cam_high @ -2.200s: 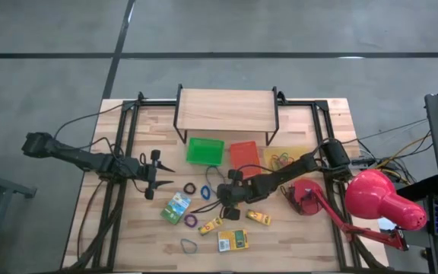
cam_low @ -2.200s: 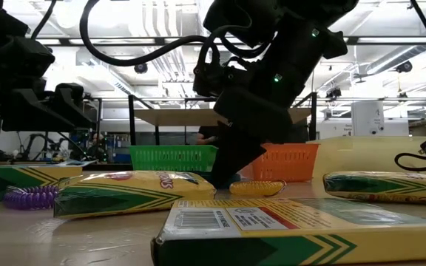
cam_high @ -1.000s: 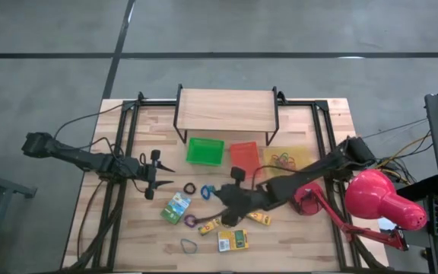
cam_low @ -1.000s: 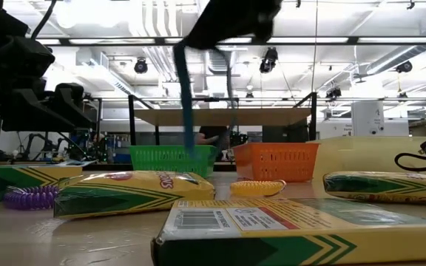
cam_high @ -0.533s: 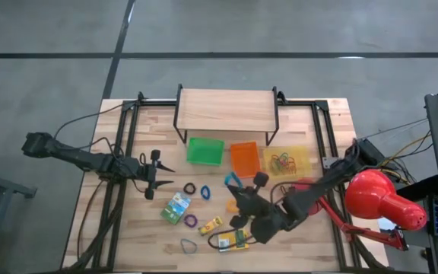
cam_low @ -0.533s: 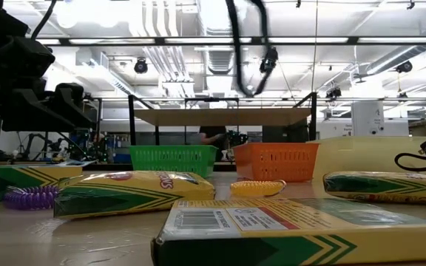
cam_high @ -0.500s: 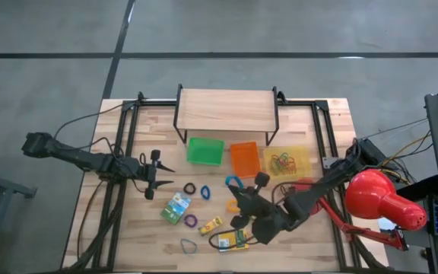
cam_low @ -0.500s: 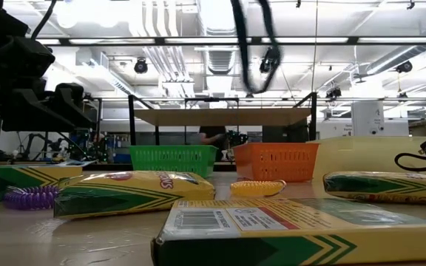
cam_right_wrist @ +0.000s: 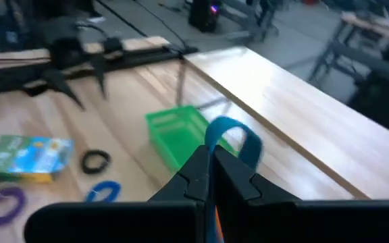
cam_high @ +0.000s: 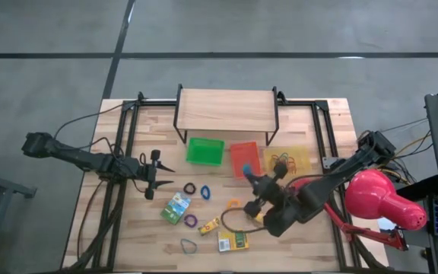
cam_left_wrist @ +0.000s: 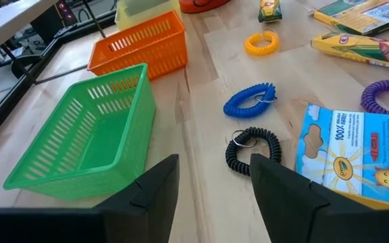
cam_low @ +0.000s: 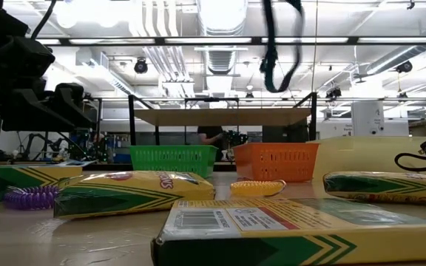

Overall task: Pick & Place Office Desk Supplies
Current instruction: Put the left blue rubber band into the yellow bin

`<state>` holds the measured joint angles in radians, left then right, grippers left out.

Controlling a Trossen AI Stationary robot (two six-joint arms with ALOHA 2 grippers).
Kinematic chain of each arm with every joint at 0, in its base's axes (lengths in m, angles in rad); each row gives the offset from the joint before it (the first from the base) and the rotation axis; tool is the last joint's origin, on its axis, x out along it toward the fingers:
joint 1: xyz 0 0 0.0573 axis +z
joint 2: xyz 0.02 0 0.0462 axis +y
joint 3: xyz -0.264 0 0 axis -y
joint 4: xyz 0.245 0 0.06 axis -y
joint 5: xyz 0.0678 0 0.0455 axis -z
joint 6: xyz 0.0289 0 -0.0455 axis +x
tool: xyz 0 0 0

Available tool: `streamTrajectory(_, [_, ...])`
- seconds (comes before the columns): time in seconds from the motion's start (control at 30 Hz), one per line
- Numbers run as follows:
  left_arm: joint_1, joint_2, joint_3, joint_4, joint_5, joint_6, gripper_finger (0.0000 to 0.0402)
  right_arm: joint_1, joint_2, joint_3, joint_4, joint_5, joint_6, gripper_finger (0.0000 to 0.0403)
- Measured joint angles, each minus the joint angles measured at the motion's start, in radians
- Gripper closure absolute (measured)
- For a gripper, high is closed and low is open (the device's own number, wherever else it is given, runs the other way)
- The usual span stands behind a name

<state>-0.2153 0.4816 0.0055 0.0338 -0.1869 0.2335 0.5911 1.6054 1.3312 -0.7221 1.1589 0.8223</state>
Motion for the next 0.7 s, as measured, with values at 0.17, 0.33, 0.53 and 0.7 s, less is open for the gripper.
streamTrajectory(0.17, [0.000,0.000,0.000,0.000,0.000,0.001,0.0217,-0.003,-0.052,0.000,-0.228,0.003,0.246,0.0394])
streamTrajectory(0.33, [0.000,0.000,0.000,0.000,0.000,0.002,0.0217,-0.009,-0.093,0.000,-0.380,-0.029,0.420,0.0394])
streamTrajectory(0.53, [0.000,0.000,0.000,0.000,0.000,0.002,0.0217,-0.032,-0.119,-0.007,-0.544,-0.115,0.558,0.0394])
streamTrajectory(0.7, [-0.001,0.000,0.000,0.000,0.000,0.002,0.0217,-0.060,-0.127,-0.027,-0.699,-0.167,0.705,0.0394])
